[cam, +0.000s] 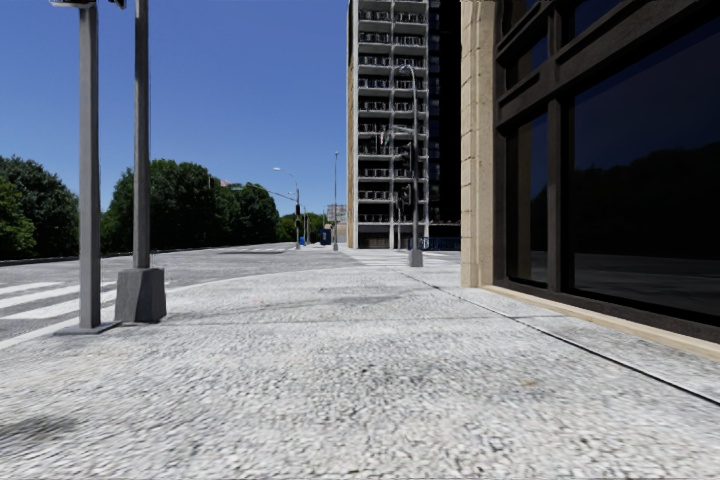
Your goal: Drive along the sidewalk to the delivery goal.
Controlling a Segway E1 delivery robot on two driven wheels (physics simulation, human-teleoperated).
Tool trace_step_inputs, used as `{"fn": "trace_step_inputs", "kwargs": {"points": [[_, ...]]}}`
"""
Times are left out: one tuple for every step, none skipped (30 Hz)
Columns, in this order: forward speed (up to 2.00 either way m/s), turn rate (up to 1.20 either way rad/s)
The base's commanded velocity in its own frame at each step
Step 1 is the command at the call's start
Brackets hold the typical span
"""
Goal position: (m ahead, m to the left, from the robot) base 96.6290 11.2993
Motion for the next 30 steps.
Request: {"fn": "trace_step_inputs", "kwargs": {"points": [[2.0, 0.0], [2.0, 0.0], [2.0, 0.0], [2.0, 0.0], [2.0, 0.0], [2.0, 0.0], [2.0, 0.0], [2.0, 0.0], [2.0, 0.0], [2.0, 0.0], [2.0, 0.0], [2.0, 0.0], [2.0, 0.0], [2.0, 0.0], [2.0, 0.0], [2.0, 0.0], [2.0, 0.0], [2.0, 0.0], [2.0, 0.0], [2.0, 0.0], [2.0, 0.0], [2.0, 0.0], [2.0, 0.0], [2.0, 0.0], [2.0, 0.0], [2.0, 0.0], [2.0, 0.0], [2.0, 0.0], [2.0, 0.0], [2.0, 0.0]]}}
